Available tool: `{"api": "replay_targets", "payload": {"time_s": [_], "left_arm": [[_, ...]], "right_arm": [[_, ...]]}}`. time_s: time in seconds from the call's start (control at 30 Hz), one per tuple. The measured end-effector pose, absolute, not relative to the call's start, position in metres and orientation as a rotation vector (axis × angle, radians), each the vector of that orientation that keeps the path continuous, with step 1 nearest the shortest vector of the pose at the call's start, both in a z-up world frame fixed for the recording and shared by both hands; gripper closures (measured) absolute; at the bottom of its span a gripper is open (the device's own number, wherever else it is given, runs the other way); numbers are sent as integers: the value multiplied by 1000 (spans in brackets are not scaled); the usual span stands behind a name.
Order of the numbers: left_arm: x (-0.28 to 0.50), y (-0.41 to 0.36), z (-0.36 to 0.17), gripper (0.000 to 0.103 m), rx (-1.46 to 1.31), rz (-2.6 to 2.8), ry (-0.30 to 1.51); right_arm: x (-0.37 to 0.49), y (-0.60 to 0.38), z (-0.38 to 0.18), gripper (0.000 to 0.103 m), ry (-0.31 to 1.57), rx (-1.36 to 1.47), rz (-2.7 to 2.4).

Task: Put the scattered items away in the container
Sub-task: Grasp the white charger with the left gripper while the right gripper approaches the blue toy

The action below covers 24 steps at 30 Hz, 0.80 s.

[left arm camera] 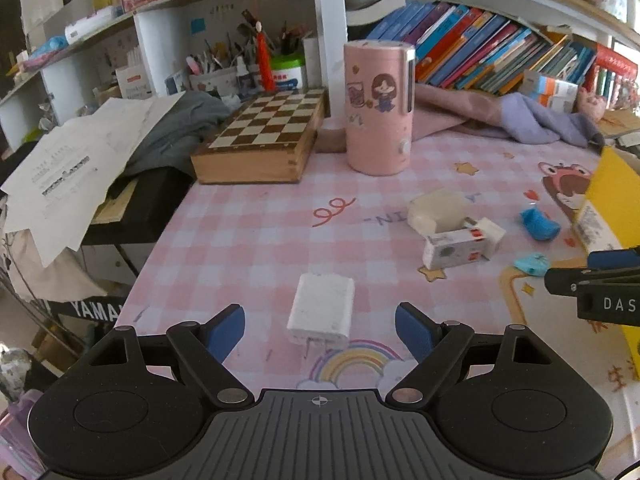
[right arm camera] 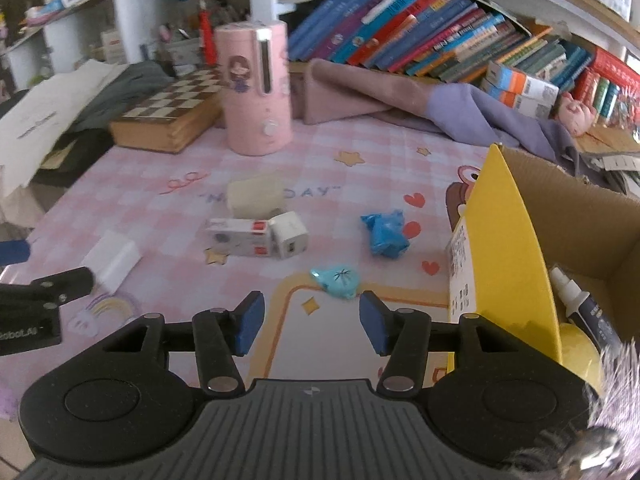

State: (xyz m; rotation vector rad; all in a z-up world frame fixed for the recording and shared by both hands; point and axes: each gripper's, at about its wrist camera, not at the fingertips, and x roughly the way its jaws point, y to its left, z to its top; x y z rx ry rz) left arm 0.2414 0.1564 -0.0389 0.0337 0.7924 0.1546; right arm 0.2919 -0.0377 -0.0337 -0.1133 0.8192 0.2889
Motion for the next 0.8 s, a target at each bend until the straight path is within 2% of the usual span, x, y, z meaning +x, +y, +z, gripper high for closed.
{"api": "replay_targets", "payload": {"time_s": [0.57,0.8], "left_arm": [[282,171,-67,19,3,135,865],[289,175,-76,22,-21,119,894]], "right_arm": [[339,-33,-63,52,913,-100,199],[352,-35,-70,55,945,-86,191]]}}
